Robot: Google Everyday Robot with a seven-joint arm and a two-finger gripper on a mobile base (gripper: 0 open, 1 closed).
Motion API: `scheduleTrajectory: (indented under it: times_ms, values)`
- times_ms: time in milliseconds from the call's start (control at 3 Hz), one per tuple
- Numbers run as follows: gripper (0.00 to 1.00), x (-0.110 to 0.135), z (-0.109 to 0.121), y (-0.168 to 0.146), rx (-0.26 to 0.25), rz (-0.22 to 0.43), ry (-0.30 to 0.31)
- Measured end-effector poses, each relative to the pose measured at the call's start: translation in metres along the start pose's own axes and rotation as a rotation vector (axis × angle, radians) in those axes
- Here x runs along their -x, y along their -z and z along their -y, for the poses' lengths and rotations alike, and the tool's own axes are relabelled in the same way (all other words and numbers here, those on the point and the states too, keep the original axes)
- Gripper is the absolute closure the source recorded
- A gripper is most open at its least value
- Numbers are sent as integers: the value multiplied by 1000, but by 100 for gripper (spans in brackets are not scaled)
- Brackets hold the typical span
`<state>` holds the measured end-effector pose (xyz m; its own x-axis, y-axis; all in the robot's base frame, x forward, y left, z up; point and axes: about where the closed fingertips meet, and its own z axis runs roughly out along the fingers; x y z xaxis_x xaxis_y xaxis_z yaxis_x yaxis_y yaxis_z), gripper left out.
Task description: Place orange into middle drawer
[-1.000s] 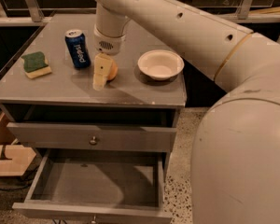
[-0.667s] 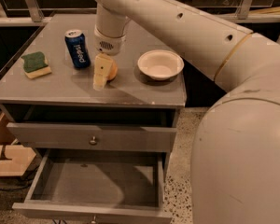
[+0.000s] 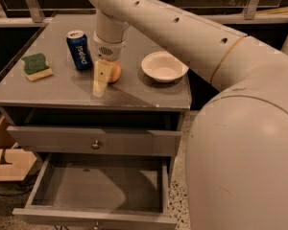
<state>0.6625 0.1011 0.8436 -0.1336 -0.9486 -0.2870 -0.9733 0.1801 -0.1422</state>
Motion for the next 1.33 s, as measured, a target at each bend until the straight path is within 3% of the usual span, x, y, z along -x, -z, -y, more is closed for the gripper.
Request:
scheduleTrajectory:
  times_ms: [333, 1333]
  values:
    - [3, 0, 0, 0, 0, 0, -1]
    - [72, 0, 0, 0, 0, 0, -1]
